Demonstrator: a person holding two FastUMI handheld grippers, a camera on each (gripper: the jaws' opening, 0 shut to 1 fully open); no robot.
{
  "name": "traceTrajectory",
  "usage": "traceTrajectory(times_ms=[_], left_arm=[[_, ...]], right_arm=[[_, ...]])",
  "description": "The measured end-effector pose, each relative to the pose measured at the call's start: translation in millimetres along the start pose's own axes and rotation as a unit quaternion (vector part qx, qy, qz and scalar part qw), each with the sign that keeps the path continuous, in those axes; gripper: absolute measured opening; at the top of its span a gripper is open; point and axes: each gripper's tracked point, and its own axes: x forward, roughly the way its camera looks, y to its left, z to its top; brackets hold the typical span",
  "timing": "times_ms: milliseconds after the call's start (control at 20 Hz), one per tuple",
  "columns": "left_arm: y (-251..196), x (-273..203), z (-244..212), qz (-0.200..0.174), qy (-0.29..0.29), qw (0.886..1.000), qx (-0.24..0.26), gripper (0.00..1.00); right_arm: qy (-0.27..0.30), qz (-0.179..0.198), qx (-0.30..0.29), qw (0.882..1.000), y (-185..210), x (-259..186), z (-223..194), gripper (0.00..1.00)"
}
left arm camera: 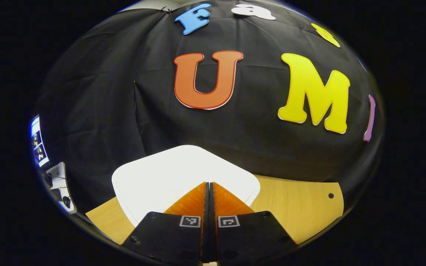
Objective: Press the lid of the desktop garbage bin to open it, pick up the crumpled paper on the desktop and throw it into the bin, then pick up the pop can on the desktop and drop it into the bin, and finally close the garbage bin lid.
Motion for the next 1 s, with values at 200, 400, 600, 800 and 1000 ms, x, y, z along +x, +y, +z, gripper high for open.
traceTrajectory(times_ms=[200, 400, 600, 800, 1000], left_arm=[[3, -13, 11, 0.014, -0.002, 1.000, 0.025, 0.03], [-5, -38, 42, 0.006, -0.051, 0.998, 0.038, 0.08], [-22, -71, 70, -0.012, -0.110, 0.993, 0.040, 0.31], [-41, -98, 64, -0.038, -0.114, 0.992, 0.043, 0.46], [-50, -120, 44, -0.057, -0.110, 0.992, 0.032, 0.68]], right_arm=[[-0.006, 0.013, 0.005, 1.000, 1, -6, -1, 0.94], [0.007, 0.029, 0.021, 0.999, 0, -8, -13, 0.94], [0.022, 0.038, 0.031, 0.999, -1, -8, -24, 0.92], [0.031, 0.051, 0.033, 0.998, 1, -8, -33, 0.94], [0.053, 0.055, 0.033, 0.997, 3, 0, -50, 0.94]])
